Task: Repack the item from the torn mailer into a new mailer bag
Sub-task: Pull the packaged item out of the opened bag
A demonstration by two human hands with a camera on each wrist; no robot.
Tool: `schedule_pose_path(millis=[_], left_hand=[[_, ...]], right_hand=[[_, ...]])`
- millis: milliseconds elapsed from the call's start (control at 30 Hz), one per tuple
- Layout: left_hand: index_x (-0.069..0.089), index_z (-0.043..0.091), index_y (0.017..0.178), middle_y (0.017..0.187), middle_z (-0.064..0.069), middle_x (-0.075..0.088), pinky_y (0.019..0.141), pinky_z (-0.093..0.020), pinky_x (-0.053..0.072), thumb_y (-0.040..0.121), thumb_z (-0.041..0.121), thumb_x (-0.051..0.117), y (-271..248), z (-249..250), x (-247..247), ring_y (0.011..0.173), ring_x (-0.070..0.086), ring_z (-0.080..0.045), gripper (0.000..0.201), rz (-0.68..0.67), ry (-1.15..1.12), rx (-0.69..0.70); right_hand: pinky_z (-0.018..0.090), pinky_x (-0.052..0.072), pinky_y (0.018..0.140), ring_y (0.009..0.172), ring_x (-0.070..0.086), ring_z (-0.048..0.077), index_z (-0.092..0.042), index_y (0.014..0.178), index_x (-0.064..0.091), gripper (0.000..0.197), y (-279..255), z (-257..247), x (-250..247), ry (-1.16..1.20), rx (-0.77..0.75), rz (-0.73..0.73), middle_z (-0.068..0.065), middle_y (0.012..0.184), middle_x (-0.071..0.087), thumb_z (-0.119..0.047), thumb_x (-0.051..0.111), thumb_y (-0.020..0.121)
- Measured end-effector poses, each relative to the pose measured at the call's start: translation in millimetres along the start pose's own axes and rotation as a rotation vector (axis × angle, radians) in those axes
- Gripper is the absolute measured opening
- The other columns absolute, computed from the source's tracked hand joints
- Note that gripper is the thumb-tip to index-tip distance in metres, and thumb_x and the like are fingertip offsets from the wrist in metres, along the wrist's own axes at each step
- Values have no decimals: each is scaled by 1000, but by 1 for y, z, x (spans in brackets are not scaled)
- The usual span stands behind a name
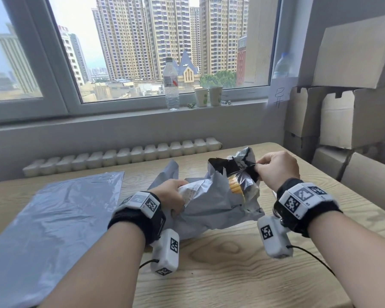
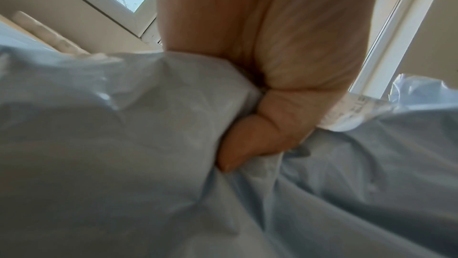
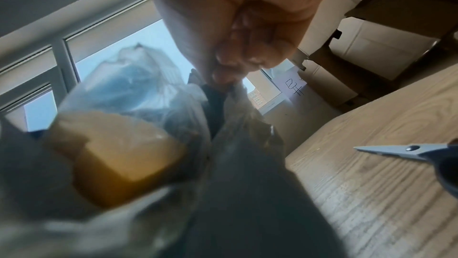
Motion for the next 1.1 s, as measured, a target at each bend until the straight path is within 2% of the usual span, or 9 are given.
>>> schedule_pose_path(millis=[133,200,267,333,533,700,900,1000,1100], left_hand=[[49,23,121,109,-2,55,69,-25,49,71,-11,63,3,16,-1,106,56,-21,62,-16,-180,68],[53,14,124,117,-2,56,79,-24,51,72,-13,58,1,41,-13,111,55,-18,59,228,-485,173],[67,4,103,95,-3,66,70,-16,52,73,-7,59,-3,70,-24,88,60,-11,33,466,-620,297],[76,5,80,74,-6,71,67,-25,54,73,13,68,0,97,-23,69,59,-12,13,464,-462,350],[65,10,52,49,-4,49,54,-30,40,67,56,74,27,114,12,54,48,-20,49,413,-31,171],[69,13,56,60,-5,64,60,-28,49,66,25,74,26,116,22,68,63,-25,16,395,-61,142],[78,14,65,71,-4,74,64,-30,58,62,18,82,24,111,27,67,65,-15,7,269,-60,140],[77,13,64,59,-1,65,51,-22,46,69,19,79,22,106,23,52,53,-8,8,276,-160,165],[76,18,65,58,1,65,59,-26,48,73,24,75,27,100,20,56,54,-10,11,375,-216,173]], right_hand=[[30,54,74,74,65,21,-17,57,67,11,1,-5,-2,16,-11,-23,-2,65,69,-25,73,63],[28,53,73,73,64,19,-18,55,65,15,0,-7,-4,3,-15,-42,-3,65,69,-27,74,62],[27,51,71,73,64,19,-18,53,64,17,1,-7,-6,-2,-25,-59,-4,64,68,-28,74,62],[27,50,71,74,64,19,-18,54,64,17,1,-8,-8,-1,-38,-74,-5,62,67,-28,74,63],[29,53,71,72,64,18,-16,57,66,15,0,-10,-13,41,-77,-75,-4,61,67,-27,72,65],[29,51,72,73,62,21,-15,59,63,16,-1,-5,-10,6,-74,-68,0,66,66,-25,71,69],[29,53,69,70,66,28,-12,58,60,19,5,15,-9,-21,31,-35,7,64,68,-21,67,72],[31,58,56,50,66,21,-8,74,61,5,6,20,-10,109,144,-163,12,61,69,-7,62,79],[34,59,58,53,67,25,-5,93,49,15,-5,6,-7,357,186,-342,21,72,71,0,57,82]])
Point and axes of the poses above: each hand's wrist, its own y-axis towards the middle knuckle, its own x-axis out of the palm, z = x × y, the point moved 2 cm from there along y, towards the middle knuckle
